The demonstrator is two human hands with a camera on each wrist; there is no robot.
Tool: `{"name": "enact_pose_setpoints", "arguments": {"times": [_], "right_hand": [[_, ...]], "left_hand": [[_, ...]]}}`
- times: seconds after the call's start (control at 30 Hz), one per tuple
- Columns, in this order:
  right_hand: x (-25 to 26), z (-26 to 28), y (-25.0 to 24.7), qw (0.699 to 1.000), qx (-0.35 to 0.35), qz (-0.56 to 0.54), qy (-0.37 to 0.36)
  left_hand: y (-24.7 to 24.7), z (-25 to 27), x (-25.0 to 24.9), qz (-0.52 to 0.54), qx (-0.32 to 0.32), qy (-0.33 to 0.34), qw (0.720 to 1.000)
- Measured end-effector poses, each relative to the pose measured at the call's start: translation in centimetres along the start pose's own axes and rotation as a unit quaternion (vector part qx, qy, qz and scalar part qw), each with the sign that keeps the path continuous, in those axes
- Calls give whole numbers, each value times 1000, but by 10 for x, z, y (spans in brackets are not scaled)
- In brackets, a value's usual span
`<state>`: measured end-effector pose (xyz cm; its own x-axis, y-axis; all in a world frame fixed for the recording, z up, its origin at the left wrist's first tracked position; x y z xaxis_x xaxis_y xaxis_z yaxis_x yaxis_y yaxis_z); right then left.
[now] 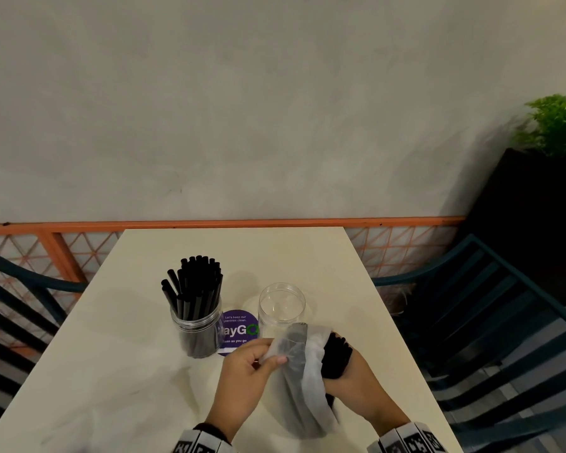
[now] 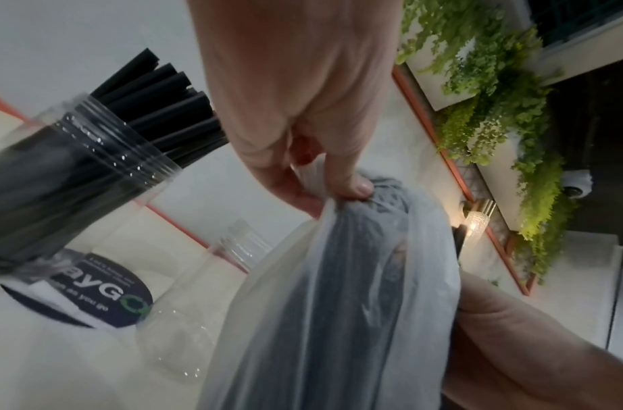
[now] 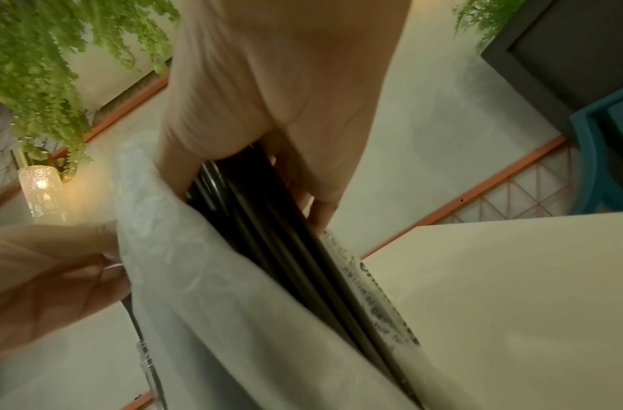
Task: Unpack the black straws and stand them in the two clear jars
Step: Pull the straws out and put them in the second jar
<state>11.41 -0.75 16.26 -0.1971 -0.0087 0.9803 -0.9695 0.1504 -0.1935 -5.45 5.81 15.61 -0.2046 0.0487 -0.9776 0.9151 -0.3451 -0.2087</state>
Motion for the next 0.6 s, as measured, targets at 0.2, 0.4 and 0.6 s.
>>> {"name": "enact_pose_setpoints", "arguments": {"times": [0.2,0.4,0.6], "right_hand": [[-9,2,-4,1000,-28,-10,8],[7,4,1,1000,-13,-16,-21],[-6,5,1,1000,-11,-17,1]], "left_hand": [[-1,1,7,50,24,-61,997],[0,-1,10,134,42,-71,988],[1,1,7,68,47,-42,996]]}}
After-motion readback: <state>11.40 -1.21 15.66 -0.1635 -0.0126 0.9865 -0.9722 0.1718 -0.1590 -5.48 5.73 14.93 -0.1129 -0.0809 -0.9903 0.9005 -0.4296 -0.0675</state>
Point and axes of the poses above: each hand's wrist, its own z-axis away from the middle knuckle, its own y-axis out of the palm, x = y × z, the point moved 5 cm from there along -z, towards the middle knuckle, and after that the axes turned 6 degrees about -y, right-handed, at the moved point
